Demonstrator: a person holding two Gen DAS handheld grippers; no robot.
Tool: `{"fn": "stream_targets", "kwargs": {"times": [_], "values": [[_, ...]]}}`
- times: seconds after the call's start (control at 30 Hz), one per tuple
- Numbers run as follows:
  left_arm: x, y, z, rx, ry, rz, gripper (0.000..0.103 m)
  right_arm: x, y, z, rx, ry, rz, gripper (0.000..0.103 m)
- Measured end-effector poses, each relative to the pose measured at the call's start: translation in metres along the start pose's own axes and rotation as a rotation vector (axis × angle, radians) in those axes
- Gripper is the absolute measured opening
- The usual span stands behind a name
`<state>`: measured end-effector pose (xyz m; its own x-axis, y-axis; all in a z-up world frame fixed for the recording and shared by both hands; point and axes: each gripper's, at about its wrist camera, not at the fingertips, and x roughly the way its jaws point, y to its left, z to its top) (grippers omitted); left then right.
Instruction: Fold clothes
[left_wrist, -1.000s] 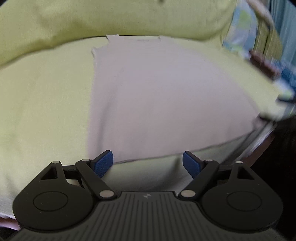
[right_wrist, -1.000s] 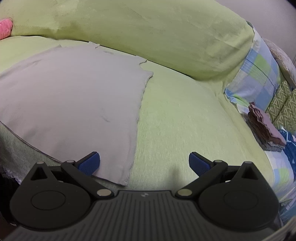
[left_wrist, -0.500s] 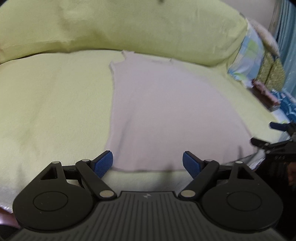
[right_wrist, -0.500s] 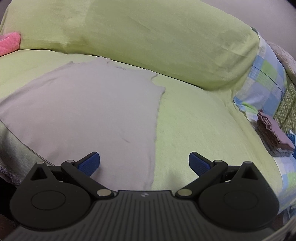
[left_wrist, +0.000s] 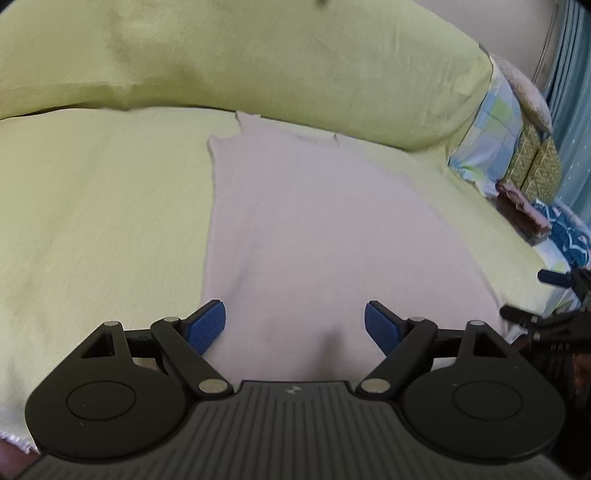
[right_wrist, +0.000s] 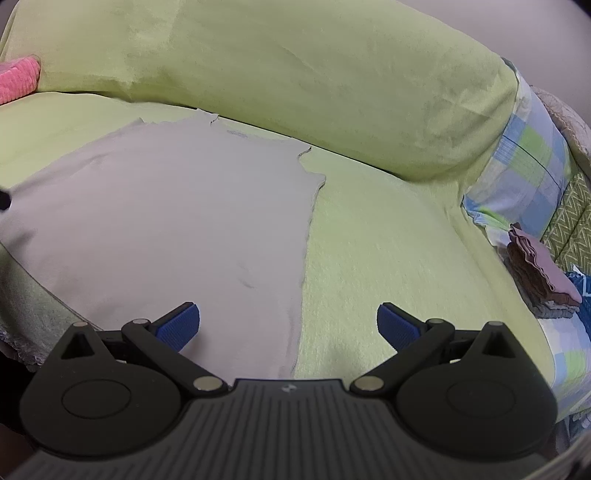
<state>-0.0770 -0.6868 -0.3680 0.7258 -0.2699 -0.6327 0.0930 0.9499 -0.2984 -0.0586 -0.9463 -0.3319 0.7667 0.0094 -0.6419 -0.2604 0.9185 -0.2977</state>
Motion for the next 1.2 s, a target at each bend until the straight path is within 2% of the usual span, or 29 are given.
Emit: {"fn": "stream_targets", "kwargs": {"times": [0.03,0.13,0.23,0.4,0.53,1.2], "values": [[0.008,0.003,0.001,-0.013,0.012,-0.007,0.084,0.001,0.001,0.002,-0.007,-0.003,0.003,0.101],[0.020,0.007,-0.002,0.010,0.049,0.036,0.084,0.003,0.002,0.006,-0.013,-0.006,0.004,0.101],[0.014,0.009,-0.005,0.005,0.041,0.048,0.084,0.005,0.001,0.007,-0.007,-0.002,-0.001,0.101],[0.011,0.011,0.004,-0.034,0.001,0.027,0.084,0.013,0.002,0.006,-0.001,0.014,0.005,0.101],[0.025,0.010,0.010,-0.008,0.050,0.067,0.084,0.018,0.004,0.010,-0.003,0.009,0.017,0.101],[0.024,0.004,0.006,0.043,0.054,0.093,0.085,0.032,0.010,0.003,0.016,0.051,0.061,0.101]]}}
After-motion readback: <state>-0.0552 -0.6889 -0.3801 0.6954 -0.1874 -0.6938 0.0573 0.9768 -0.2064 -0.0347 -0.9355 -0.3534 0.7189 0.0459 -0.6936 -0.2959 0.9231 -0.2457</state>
